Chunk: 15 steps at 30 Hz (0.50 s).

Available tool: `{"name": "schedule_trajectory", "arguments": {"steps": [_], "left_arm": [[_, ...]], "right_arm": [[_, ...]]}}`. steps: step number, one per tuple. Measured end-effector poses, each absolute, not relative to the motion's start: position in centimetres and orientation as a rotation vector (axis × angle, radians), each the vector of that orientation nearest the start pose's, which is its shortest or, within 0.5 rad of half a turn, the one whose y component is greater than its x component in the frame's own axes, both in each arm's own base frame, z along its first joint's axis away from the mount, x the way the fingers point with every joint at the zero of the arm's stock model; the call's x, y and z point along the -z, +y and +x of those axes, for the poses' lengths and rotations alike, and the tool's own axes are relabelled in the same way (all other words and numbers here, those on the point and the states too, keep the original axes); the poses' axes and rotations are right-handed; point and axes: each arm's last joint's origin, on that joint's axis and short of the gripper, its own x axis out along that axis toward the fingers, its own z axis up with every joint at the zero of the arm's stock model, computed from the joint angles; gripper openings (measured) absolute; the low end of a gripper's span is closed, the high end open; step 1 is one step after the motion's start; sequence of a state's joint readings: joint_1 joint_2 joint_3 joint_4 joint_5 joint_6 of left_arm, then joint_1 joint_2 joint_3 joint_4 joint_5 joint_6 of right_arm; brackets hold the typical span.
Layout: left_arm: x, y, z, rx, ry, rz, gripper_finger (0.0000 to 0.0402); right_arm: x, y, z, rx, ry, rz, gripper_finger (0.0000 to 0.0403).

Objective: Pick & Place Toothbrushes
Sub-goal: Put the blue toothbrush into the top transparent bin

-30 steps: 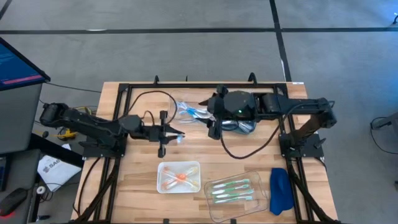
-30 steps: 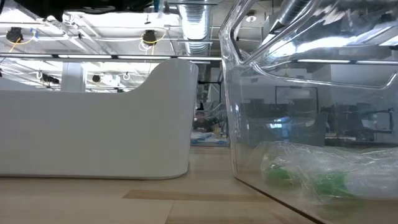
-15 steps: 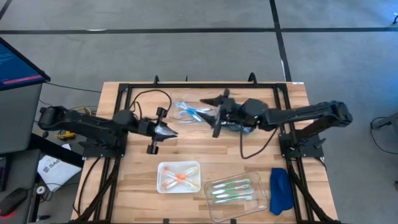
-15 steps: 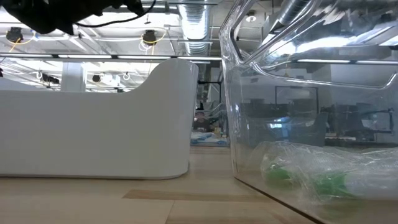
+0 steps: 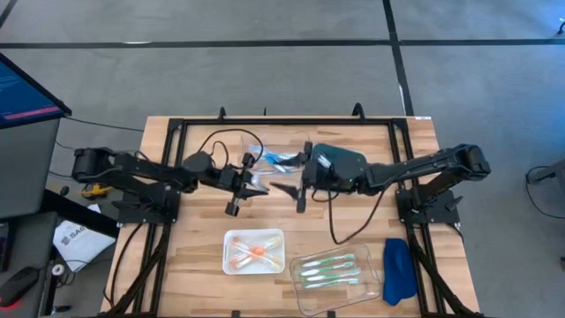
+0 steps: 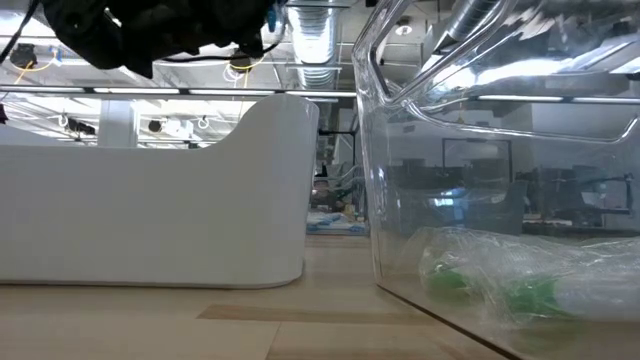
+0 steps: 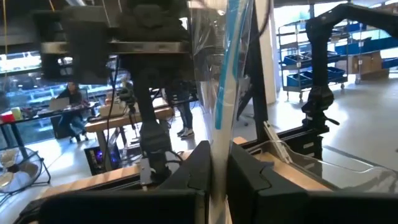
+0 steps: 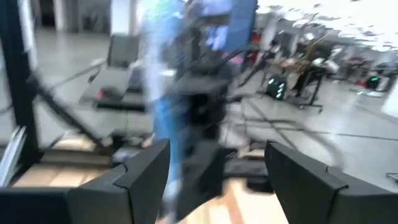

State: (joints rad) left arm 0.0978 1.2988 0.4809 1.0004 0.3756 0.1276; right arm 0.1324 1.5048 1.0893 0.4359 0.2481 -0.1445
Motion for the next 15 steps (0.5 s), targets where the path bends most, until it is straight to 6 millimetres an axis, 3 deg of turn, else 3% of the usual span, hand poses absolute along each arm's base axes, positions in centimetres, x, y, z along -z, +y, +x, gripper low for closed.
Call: {"name": "schedule_trajectory", "arguments": {"steps": [9,15], "left_arm": [[-23.6,1.5,25.9,0.266,-0.188,0.159,0.0018],[-23.8,1.5,25.8,0.265,-0.198,0.162,0.0017]], "right_arm": [[-31.0,5.0,34.8,0.075,0.080,-0.199,0.0254],[-31.4,5.0,34.8,0.077,0.044,-0.193,0.0254]]}}
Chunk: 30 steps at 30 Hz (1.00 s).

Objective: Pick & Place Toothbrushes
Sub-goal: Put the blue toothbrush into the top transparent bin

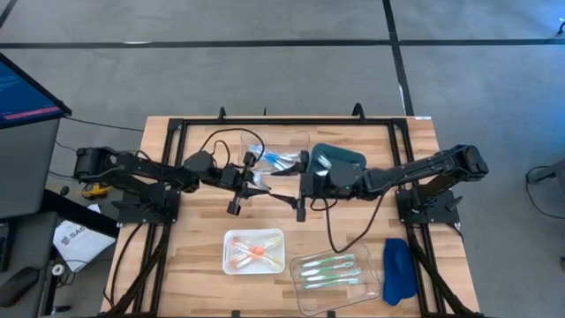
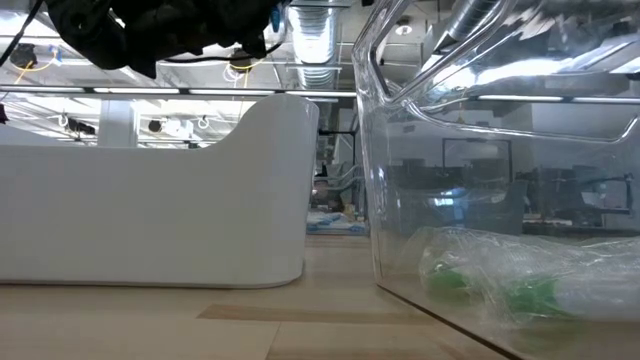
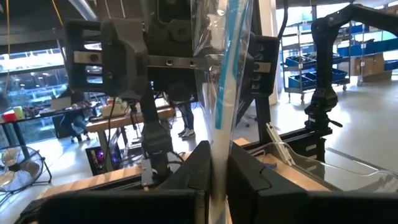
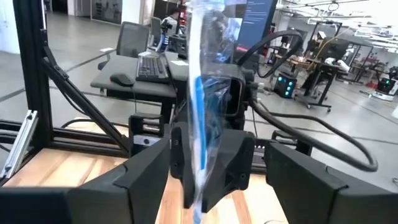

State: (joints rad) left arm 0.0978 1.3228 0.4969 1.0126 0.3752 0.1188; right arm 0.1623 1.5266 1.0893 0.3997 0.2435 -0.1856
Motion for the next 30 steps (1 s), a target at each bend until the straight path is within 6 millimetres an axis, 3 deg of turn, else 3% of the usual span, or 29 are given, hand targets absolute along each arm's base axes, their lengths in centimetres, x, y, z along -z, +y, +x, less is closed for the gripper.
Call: {"name": "schedule_trajectory", "arguments": {"steps": [7,16,23,30], "left_arm": [[-23.7,1.5,25.8,0.265,-0.198,0.164,0.0018],[-23.7,1.5,25.8,0.267,-0.197,0.158,0.0017],[-23.7,1.4,25.8,0.267,-0.196,0.157,0.0017],[-23.7,1.5,25.8,0.266,-0.196,0.160,0.0017]], "right_arm": [[-31.8,5.3,34.8,0.064,0.000,-0.168,0.0255],[-29.0,5.8,37.0,0.052,-0.006,-0.161,0.0255],[-29.4,5.7,37.1,0.053,-0.019,-0.171,0.0253],[-29.7,5.5,37.1,0.061,-0.036,-0.165,0.0209]]}}
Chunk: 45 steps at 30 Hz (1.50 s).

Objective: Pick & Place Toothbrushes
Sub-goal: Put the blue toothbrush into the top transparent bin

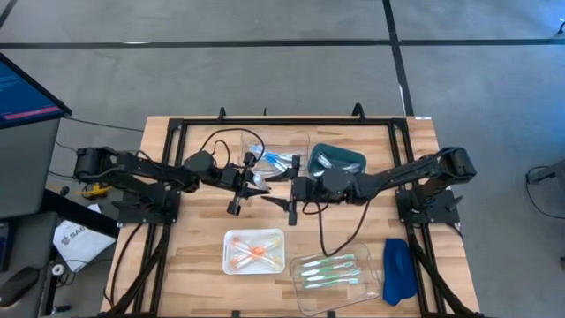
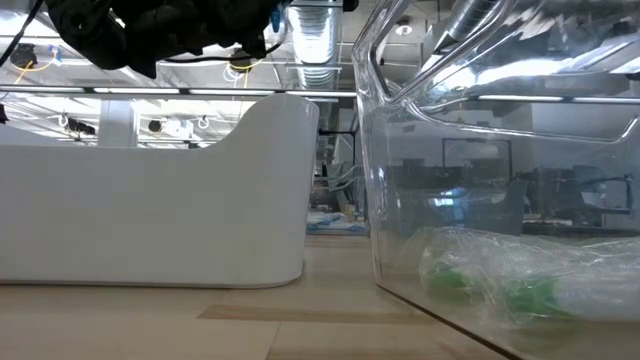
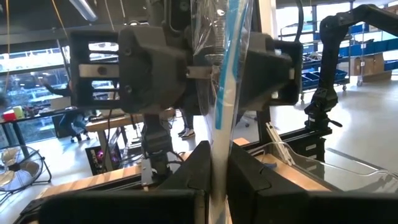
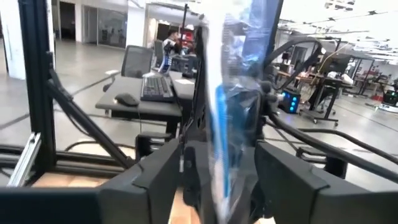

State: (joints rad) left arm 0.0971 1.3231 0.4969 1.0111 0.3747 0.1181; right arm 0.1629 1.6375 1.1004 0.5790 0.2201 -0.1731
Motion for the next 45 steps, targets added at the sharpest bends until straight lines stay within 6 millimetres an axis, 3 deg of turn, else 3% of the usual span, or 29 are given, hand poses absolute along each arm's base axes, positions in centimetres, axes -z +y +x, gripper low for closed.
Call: {"name": "schedule_trajectory", "arguments": {"steps": [7,18,26,30,37,45], "left_arm": [[-23.7,1.5,25.8,0.254,-0.196,0.159,0.0017],[-23.7,1.6,25.9,0.205,-0.192,0.154,0.0017],[-23.7,1.6,25.9,0.208,-0.188,0.150,0.0018],[-23.6,1.6,25.9,0.207,-0.184,0.147,0.0026],[-23.0,2.0,26.0,0.051,-0.105,0.127,0.0077],[-23.1,2.7,24.7,-0.215,0.064,0.131,0.0175]], "right_arm": [[-29.7,5.1,37.2,0.072,-0.042,-0.148,0.0154],[-29.7,5.1,37.2,0.071,-0.042,-0.148,0.0106],[-29.6,5.1,37.2,0.075,-0.030,-0.162,0.0017],[-29.5,5.0,37.2,0.094,-0.024,-0.163,0.0019],[-29.3,4.7,37.3,0.135,-0.003,-0.164,0.0007],[-30.3,3.0,37.2,0.251,0.091,-0.177,0.0004]]}}
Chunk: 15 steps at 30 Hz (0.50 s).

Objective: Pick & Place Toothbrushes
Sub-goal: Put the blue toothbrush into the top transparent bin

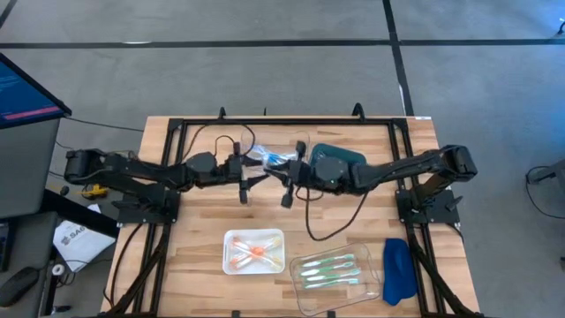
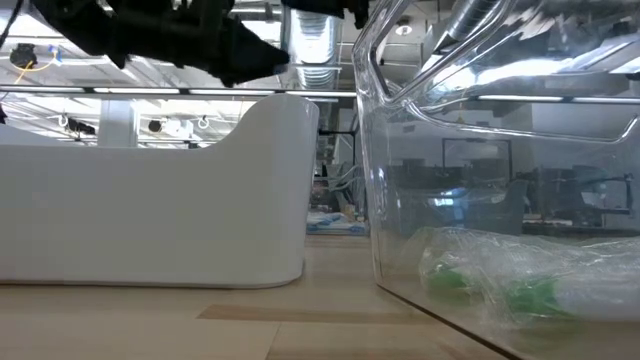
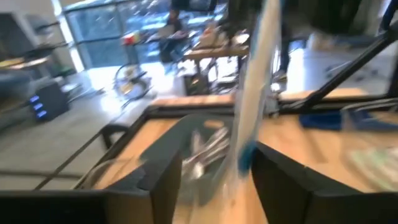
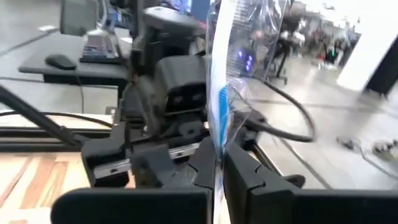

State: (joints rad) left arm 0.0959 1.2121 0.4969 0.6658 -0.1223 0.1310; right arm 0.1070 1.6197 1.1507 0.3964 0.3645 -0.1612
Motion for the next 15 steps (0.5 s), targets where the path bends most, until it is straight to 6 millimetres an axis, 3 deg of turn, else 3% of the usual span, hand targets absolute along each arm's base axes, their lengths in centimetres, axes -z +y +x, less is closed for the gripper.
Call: {"name": "schedule_trajectory", "arguments": {"steps": [6,15], "left_arm": [[-24.9,2.8,21.6,-0.322,0.119,0.139,0.0212],[-25.9,2.4,17.0,-0.353,0.015,0.121,0.0206]], "right_arm": [[-33.3,0.3,37.8,0.313,0.267,-0.159,0.0003],[-35.1,-3.3,37.7,0.383,0.309,-0.138,0.0001]]}}
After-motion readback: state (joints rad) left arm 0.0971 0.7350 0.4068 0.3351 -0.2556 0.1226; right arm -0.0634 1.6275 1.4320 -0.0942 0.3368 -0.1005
